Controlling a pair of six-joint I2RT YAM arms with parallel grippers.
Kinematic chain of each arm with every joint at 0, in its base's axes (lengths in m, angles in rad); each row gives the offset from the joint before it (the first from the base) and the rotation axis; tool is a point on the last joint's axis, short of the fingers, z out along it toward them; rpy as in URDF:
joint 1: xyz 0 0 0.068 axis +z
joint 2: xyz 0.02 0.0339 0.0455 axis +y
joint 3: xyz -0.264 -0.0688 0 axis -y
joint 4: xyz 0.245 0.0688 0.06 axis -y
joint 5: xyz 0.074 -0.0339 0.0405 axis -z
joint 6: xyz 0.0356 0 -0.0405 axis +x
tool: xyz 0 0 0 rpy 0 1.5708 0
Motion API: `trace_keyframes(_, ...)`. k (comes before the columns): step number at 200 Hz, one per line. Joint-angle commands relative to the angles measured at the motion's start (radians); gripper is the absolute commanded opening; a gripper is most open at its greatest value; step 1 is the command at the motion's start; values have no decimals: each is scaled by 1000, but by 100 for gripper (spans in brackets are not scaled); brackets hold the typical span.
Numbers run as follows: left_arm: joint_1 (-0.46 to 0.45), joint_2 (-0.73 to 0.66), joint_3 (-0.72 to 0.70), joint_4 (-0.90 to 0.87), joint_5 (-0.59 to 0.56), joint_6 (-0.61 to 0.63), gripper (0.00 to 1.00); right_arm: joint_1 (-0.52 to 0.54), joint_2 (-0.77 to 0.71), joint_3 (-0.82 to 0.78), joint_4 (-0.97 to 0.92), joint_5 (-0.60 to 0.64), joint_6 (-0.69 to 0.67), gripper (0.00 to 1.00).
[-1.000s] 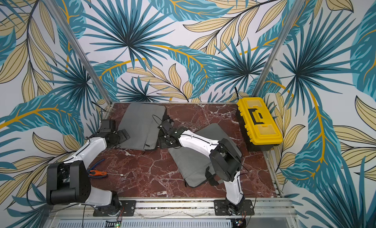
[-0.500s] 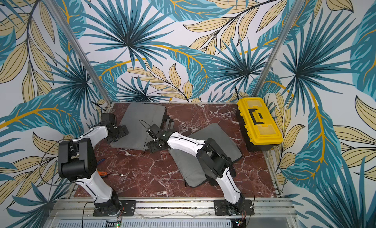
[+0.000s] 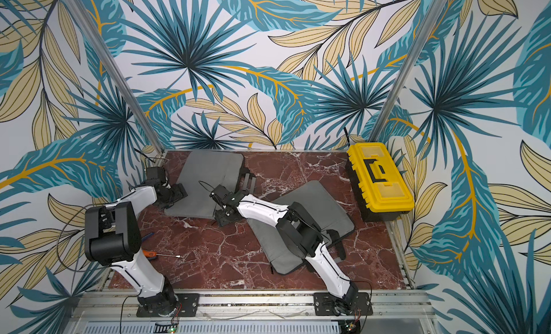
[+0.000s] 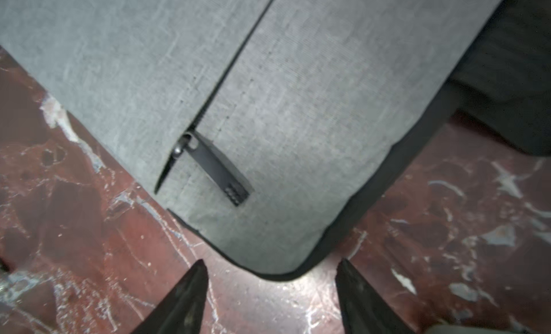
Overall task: Open the zippered laptop bag and take out the laptop
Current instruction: Adjust the zippered laptop bag at the center of the board.
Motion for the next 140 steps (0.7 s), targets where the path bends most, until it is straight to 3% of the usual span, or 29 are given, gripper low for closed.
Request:
trace_keyframes(1, -6, -7, -80, -2, 129, -43, 83, -25, 14, 19, -41, 45, -13, 66)
trace_keyframes(57, -26, -90, -192, 45, 173, -110, 76, -97, 3, 14, -48, 75, -20, 58)
trace_keyframes(98, -51, -157, -245, 58, 140, -158, 76, -181, -15, 14, -58, 61, 0, 55)
trace_keyframes(140, -50, -235, -276, 57, 111, -191, 76, -186, -92, -70, -29, 29, 58, 54)
